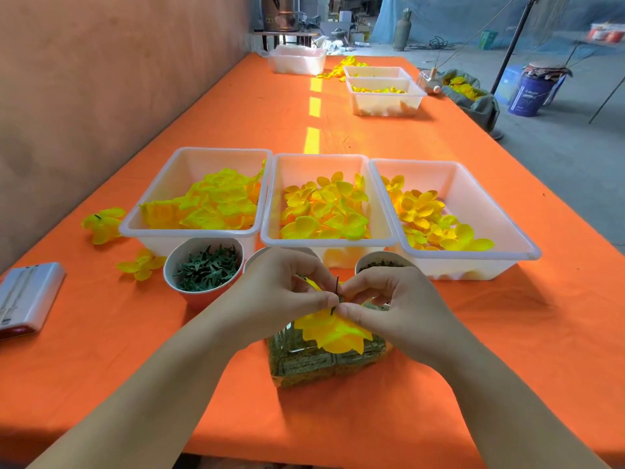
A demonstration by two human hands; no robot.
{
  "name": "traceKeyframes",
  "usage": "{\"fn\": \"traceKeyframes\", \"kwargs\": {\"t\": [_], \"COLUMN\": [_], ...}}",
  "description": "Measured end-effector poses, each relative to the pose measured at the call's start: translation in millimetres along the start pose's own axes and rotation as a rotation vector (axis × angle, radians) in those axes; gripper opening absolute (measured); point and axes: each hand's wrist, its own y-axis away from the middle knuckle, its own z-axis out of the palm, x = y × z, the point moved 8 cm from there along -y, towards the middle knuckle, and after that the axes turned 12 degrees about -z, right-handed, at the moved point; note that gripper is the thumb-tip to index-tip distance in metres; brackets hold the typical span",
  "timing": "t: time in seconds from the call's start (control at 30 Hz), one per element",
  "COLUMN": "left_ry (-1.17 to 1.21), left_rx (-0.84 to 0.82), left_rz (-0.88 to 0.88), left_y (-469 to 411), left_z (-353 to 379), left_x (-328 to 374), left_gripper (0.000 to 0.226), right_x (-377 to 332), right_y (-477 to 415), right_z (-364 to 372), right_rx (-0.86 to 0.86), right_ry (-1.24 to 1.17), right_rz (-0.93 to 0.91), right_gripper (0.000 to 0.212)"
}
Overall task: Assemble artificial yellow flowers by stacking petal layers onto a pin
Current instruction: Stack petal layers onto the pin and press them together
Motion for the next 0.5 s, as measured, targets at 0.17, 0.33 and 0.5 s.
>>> {"fn": "traceKeyframes", "kwargs": {"t": [0.17, 0.33, 0.5], "left_ry": [0.132, 0.095, 0.097], "left_rx": [-0.031, 0.005, -0.017], "left_rz": [-0.036, -0.036, -0.088], "left_y": [-4.3, -4.3, -5.9], "left_z": [0.0, -0.8, -1.2], "left_x": [-5.5, -3.9, -8.6], "left_gripper": [0.006, 0.008, 0.009], "right_x": [-2.7, -9.2, -3.7], "right_y": [-0.8, -0.4, -0.3], "right_z": [-0.7, -5.5, -6.6], "right_rx": [0.008, 0.094, 0.118], "right_ry": [-0.022, 0.018, -0.008], "right_rz": [-0.006, -0.055, 0.001], "right_gripper": [0.014, 0.018, 0.014]}}
